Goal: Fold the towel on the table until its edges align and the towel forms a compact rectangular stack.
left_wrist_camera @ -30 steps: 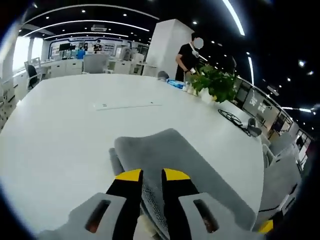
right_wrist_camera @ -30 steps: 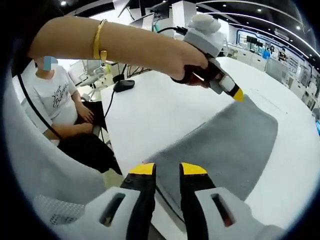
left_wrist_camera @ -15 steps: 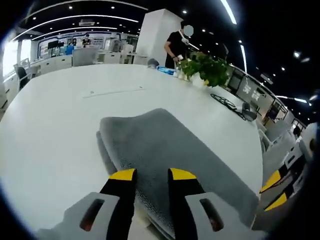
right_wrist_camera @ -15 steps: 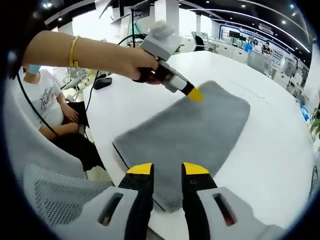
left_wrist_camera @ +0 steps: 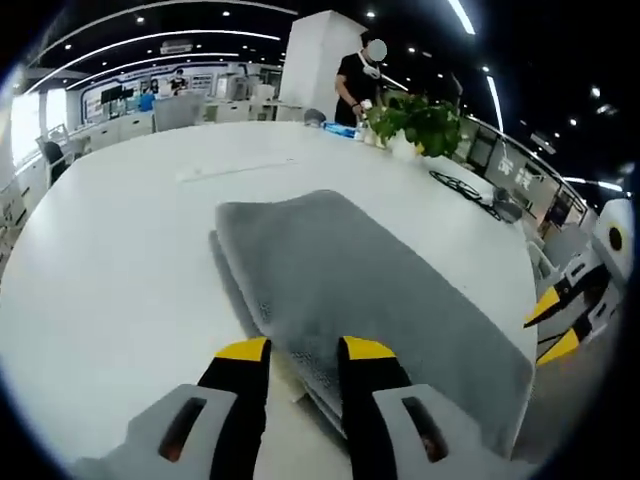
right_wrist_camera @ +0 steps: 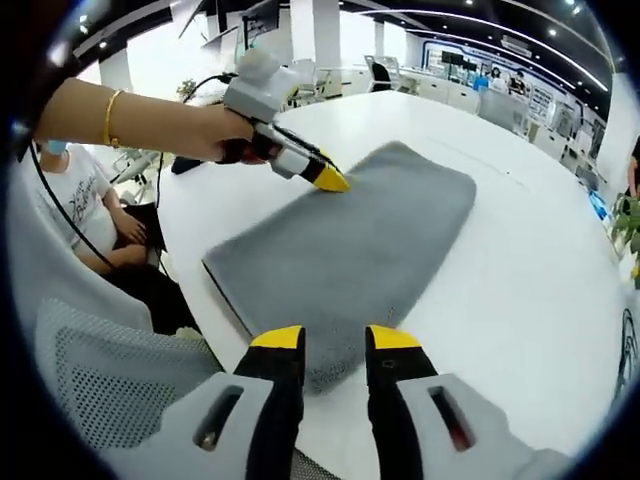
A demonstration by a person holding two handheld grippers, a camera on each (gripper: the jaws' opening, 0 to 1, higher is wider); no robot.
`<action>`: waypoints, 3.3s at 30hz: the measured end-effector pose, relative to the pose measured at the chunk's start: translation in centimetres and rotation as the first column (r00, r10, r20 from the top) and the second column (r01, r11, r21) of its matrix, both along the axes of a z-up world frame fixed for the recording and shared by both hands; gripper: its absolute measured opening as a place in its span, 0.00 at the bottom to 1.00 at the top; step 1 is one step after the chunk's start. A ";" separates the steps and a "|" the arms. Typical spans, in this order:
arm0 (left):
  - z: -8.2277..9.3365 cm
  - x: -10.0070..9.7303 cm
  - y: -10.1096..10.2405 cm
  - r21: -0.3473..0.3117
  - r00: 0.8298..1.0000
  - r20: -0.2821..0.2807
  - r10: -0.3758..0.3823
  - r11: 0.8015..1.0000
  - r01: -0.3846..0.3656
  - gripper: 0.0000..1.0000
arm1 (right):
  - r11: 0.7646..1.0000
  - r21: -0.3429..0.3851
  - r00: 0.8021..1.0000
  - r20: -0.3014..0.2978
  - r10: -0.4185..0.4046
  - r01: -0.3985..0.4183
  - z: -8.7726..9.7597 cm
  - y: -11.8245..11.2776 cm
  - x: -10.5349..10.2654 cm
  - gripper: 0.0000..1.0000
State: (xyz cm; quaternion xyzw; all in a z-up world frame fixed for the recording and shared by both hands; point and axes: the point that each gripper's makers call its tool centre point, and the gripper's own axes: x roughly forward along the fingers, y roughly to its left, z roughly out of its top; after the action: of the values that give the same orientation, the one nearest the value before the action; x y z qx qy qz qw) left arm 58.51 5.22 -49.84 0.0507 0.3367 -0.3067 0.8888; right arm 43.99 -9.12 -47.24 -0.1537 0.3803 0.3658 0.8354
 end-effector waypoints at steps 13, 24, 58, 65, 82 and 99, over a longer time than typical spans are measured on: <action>-0.3 -7.3 1.2 0.017 0.998 -0.035 0.051 0.999 -0.051 0.28 | 0.999 -0.032 0.998 -0.057 0.000 -0.001 -1.6 -1.8 -0.5 0.24; -0.8 -14.2 0.6 -0.018 0.991 -0.098 0.090 0.996 -0.092 0.28 | 0.998 0.036 0.992 -0.118 -0.038 0.043 -2.6 -1.7 -1.3 0.23; -0.7 -18.4 -0.8 -0.141 0.943 -0.233 0.237 0.951 -0.274 0.08 | 0.963 0.166 0.945 -0.287 -0.157 0.210 -2.7 -2.2 -3.7 0.02; 0.1 -20.0 -1.3 -0.223 0.935 -0.274 0.225 0.931 -0.290 0.04 | 0.965 0.178 0.950 -0.281 -0.138 0.193 -1.0 -2.5 -5.0 0.01; 4.8 -19.2 -1.1 -0.350 0.933 -0.263 0.245 0.877 -0.329 0.03 | 0.916 0.323 0.951 -0.270 -0.153 0.239 3.8 -1.3 -4.3 0.01; 6.9 -21.1 -1.8 -0.360 0.951 -0.216 0.222 0.887 -0.289 0.03 | 0.886 0.372 0.942 -0.287 -0.172 0.276 6.0 -2.2 -6.7 0.01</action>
State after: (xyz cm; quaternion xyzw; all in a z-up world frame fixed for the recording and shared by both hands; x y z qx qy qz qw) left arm 37.36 3.38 -42.90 -0.1970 0.3473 -0.2504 0.8820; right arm 37.26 -11.32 -41.22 0.1153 0.4118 0.3533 0.8321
